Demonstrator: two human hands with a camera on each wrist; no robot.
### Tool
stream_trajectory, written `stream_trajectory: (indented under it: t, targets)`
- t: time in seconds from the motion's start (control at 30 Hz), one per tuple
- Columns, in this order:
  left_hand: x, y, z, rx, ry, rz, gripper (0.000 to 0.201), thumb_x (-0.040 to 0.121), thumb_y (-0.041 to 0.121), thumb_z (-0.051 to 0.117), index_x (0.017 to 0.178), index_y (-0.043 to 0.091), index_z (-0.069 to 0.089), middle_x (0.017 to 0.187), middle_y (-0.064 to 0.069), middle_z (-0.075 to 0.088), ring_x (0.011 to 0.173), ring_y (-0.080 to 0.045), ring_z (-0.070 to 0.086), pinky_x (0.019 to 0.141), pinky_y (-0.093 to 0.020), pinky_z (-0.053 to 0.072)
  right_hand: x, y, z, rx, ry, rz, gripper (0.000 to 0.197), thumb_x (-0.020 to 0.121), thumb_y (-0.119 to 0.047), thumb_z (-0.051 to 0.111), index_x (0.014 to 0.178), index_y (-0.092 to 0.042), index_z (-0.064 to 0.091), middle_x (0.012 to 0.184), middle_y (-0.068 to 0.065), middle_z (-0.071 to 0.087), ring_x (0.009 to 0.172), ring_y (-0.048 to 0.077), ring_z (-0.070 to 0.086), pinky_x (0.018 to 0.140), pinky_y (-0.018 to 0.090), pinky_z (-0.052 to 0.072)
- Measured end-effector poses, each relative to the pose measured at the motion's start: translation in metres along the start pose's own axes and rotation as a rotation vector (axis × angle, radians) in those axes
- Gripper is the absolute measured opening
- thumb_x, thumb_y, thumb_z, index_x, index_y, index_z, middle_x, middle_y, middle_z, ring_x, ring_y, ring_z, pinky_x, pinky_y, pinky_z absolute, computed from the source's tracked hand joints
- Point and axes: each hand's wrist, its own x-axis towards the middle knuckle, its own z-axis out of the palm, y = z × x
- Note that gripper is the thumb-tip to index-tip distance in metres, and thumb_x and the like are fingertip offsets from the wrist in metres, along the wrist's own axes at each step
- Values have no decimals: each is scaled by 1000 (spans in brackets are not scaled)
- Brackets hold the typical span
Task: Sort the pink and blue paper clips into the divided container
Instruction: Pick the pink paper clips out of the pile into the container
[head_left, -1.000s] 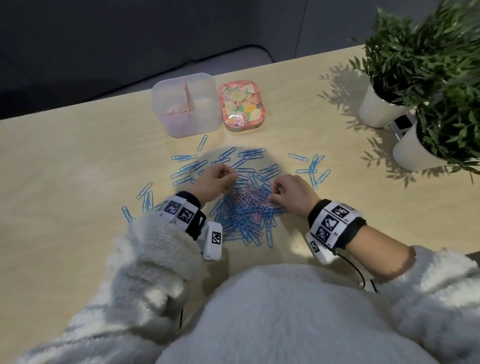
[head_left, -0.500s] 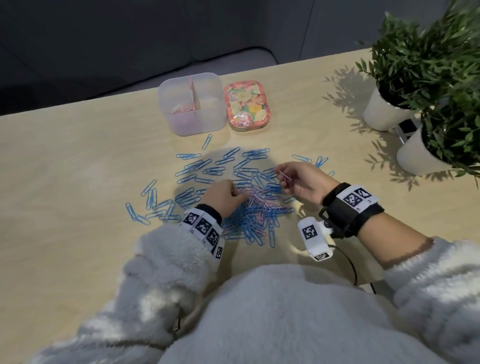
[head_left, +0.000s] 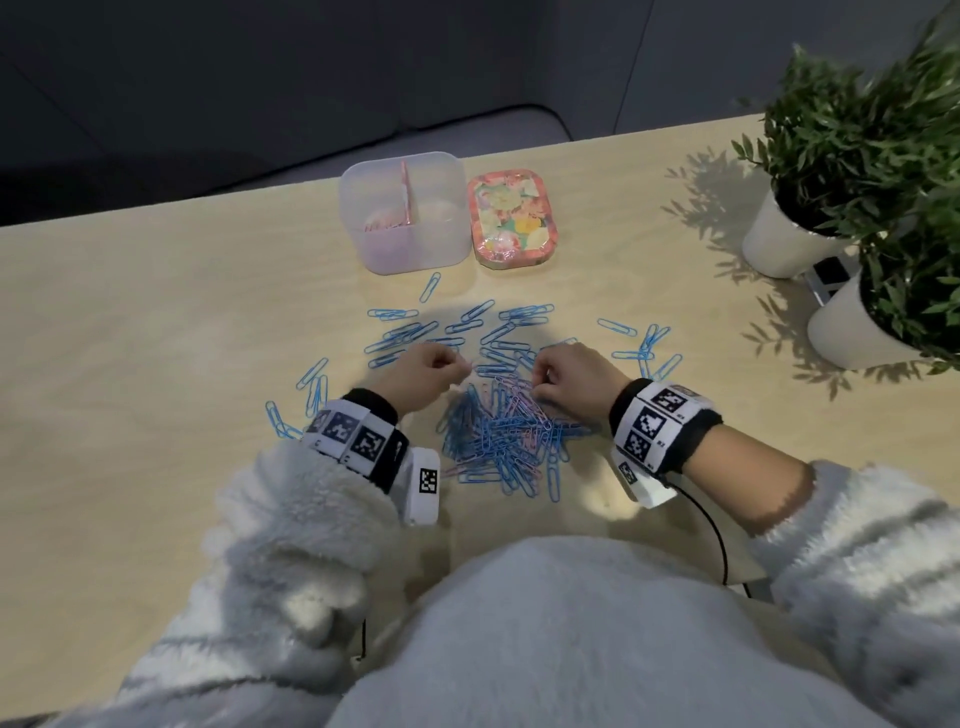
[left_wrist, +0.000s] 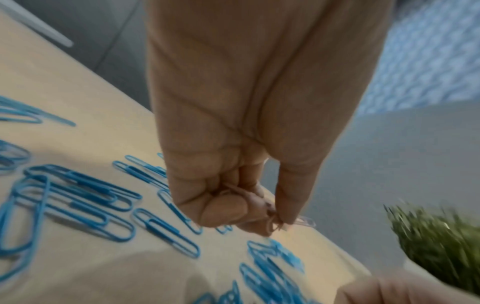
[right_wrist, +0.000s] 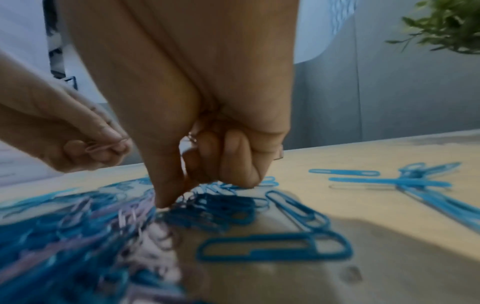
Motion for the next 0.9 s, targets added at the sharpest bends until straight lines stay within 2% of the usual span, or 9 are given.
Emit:
stream_trajectory:
  t: [0.13, 0.23, 0.33, 0.43, 0.57, 0.63, 0.73, 0.83, 0.9]
  targets:
    - [-2, -4, -14, -252, -17, -28, 16, 90, 17, 57, 75, 13, 60, 73, 4, 63, 62, -8, 49, 57, -14, 43, 11, -19, -32, 305, -68, 37, 16, 87, -13, 56, 71, -10, 56, 66, -1, 53, 58, 12, 47, 60, 29, 37]
    - [-2, -11, -19, -322, 7, -29, 16, 87, 14, 61, 71, 14, 60, 74, -2, 66, 60, -7, 53, 56, -14, 45, 33, -45, -67, 667, -118, 37, 22, 91, -8, 51, 70, -6, 57, 65, 7, 57, 49, 10, 51, 49, 22, 43]
    - [-3, -16, -25, -373, 28, -19, 17, 88, 10, 60, 71, 13, 57, 74, -6, 65, 50, -2, 53, 51, -12, 45, 66, -81, -91, 972, -54, 27, 19, 90, 3, 48, 72, -1, 53, 54, 9, 61, 42, 10, 58, 42, 19, 48]
    - [-4, -18, -37, -356, 89, -15, 15, 87, 9, 61, 72, 11, 58, 71, -4, 65, 50, -3, 52, 51, -14, 45, 103, -118, -101, 1190, -23, 87, 29, 89, 10, 40, 66, -4, 51, 53, 10, 51, 42, 16, 50, 41, 20, 43]
    - [-1, -18, -61, -227, 206, -6, 16, 88, 11, 60, 72, 11, 57, 71, -7, 64, 54, -7, 54, 51, -13, 46, 135, -152, -101, 1335, -81, 111, 23, 94, -4, 34, 73, -7, 44, 58, 10, 44, 52, 19, 43, 53, 26, 38]
    - [5, -17, -74, -152, 263, -12, 14, 87, 11, 60, 73, 11, 58, 75, -12, 65, 58, -13, 53, 55, -19, 46, 145, -160, -97, 1375, -58, 160, 30, 99, -21, 33, 83, -1, 49, 73, 14, 47, 61, 21, 46, 61, 29, 40]
    - [17, -10, -93, -60, 346, -26, 18, 84, 13, 60, 67, 15, 59, 79, -17, 68, 63, -20, 54, 63, -31, 47, 157, -168, -89, 1329, -93, 171, 51, 99, -40, 30, 114, 4, 52, 105, 16, 52, 80, 21, 53, 73, 33, 48]
    - [32, 5, -109, -49, 444, -63, 23, 81, 12, 58, 59, 18, 57, 69, -9, 63, 64, -19, 53, 67, -31, 44, 162, -168, -87, 1280, -145, 176, 43, 98, -47, 27, 75, -15, 43, 75, -2, 37, 63, 6, 34, 59, 21, 33]
    - [46, 18, -116, 13, 515, -57, 16, 79, 12, 55, 63, 14, 57, 73, -10, 64, 70, -23, 55, 68, -30, 44, 161, -165, -90, 1312, -125, 164, 40, 99, -45, 28, 79, -15, 47, 79, -2, 40, 68, 6, 38, 67, 20, 35]
